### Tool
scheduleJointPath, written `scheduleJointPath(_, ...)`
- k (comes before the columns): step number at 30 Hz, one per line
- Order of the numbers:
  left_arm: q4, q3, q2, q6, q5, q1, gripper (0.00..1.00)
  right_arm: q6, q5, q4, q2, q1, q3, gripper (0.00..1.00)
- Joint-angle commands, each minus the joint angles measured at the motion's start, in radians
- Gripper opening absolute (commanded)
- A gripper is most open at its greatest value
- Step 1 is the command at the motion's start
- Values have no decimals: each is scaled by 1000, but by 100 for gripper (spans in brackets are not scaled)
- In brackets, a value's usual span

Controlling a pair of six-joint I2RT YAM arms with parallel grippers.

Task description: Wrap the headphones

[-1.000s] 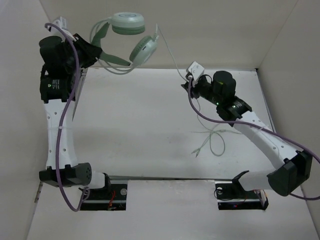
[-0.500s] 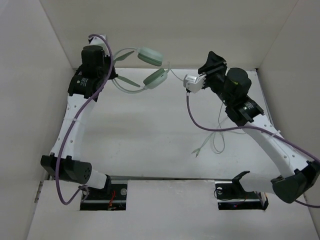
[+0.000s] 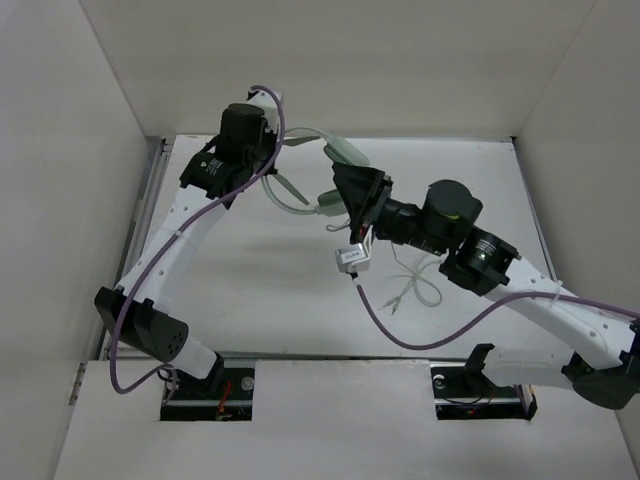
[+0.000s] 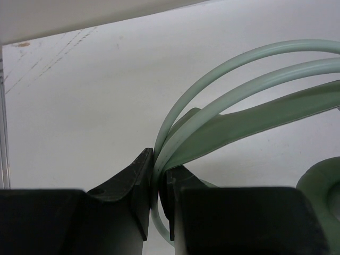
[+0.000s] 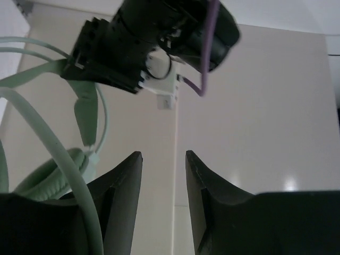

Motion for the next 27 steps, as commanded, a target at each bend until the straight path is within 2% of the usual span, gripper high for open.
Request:
scheduleJointPath(1, 86, 5, -73, 63, 26, -86, 0, 46, -38, 43, 19, -42, 30, 0)
scheduleJointPath(6, 75, -34, -108, 173, 32, -192, 0, 55, -38, 96, 20, -162, -7, 0)
scheduleJointPath(14, 61, -141, -186, 202, 103, -212, 0, 61, -35, 99, -21, -305, -11, 0)
scheduleJointPath(20, 37, -89, -185, 211, 199, -272, 0, 173, -41, 108, -27, -309, -62, 0)
scheduleJointPath(27, -2, -34, -166, 211, 282, -322, 0, 358, -48, 102, 14, -314, -5, 0)
